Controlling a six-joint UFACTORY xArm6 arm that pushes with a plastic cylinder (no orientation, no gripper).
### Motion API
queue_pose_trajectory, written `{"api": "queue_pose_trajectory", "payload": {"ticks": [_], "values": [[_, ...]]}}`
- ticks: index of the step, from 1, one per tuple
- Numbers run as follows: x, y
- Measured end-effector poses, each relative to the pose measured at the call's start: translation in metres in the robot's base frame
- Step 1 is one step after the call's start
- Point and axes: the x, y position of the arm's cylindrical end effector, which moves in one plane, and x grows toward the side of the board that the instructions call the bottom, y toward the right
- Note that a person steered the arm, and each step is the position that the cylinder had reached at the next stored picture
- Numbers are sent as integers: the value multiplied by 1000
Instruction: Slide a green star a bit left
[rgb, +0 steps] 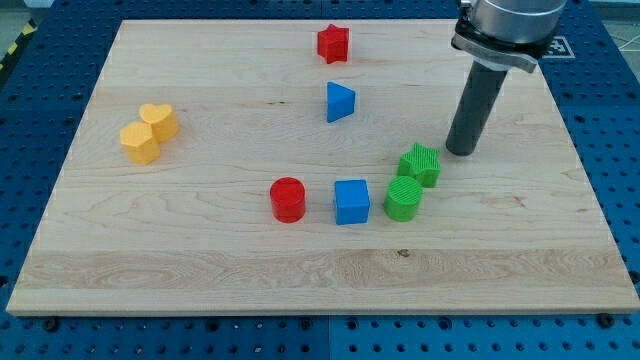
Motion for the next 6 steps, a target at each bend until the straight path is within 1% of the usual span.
{"api": "queue_pose_trajectory", "payload": {"ticks": [2,6], "values": [[29,-2],[29,-56]]}}
